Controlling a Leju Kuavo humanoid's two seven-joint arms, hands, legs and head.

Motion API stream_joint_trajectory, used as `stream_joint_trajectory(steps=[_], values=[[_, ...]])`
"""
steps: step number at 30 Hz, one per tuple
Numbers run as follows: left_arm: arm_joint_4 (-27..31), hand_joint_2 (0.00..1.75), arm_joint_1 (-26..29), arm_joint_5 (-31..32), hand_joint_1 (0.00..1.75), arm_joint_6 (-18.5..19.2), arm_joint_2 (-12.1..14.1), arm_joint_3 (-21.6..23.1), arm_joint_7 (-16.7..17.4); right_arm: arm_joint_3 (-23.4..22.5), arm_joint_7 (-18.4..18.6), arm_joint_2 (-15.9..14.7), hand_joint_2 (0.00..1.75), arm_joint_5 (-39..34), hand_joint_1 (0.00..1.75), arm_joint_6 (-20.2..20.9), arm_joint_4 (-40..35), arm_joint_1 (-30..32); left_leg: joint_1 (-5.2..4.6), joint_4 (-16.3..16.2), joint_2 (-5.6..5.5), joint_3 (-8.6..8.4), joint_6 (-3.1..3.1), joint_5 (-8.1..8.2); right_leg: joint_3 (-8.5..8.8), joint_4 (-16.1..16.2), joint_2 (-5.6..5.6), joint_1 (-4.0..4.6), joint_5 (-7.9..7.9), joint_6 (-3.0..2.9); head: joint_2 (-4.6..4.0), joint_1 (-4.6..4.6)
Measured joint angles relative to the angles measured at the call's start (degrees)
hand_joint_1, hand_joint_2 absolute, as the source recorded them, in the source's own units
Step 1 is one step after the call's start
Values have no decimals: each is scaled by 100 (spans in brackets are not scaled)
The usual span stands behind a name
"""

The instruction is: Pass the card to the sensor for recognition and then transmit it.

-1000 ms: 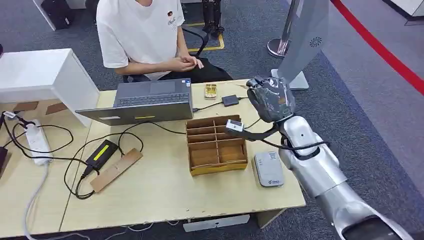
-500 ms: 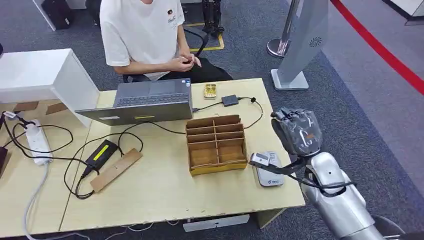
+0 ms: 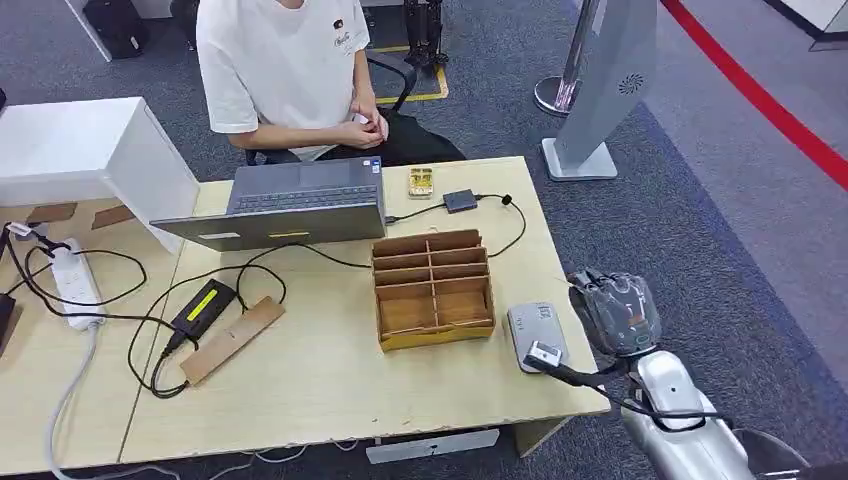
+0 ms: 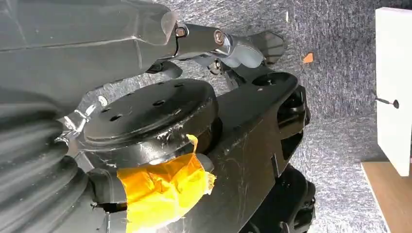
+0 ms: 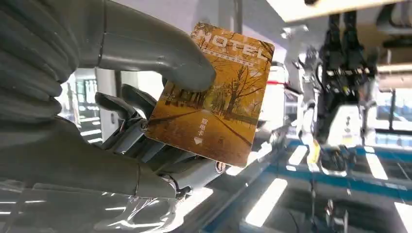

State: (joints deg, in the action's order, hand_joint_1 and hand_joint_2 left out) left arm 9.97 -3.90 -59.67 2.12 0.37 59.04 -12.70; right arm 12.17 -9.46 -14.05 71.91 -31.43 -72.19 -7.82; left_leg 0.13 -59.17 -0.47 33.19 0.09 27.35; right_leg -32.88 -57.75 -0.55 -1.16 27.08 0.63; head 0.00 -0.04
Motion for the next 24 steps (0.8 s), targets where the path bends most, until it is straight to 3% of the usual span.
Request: stream_joint_trajectory(steps=[13, 24], values=[[0, 175, 0, -42, 0, -24, -7, 0, 7, -81, -157, 319, 175, -39, 175, -236, 907, 380, 0, 1, 5, 0, 0, 0, -2, 0, 1, 0, 1, 0, 0, 0], [0, 175, -2, -50, 0, -57, -7, 0, 9, -103, -157, 465, 175, -39, 175, -365, 1250, 394, 0, 1, 18, -3, 0, 0, -1, 0, 9, 0, 0, 0, 0, 0]])
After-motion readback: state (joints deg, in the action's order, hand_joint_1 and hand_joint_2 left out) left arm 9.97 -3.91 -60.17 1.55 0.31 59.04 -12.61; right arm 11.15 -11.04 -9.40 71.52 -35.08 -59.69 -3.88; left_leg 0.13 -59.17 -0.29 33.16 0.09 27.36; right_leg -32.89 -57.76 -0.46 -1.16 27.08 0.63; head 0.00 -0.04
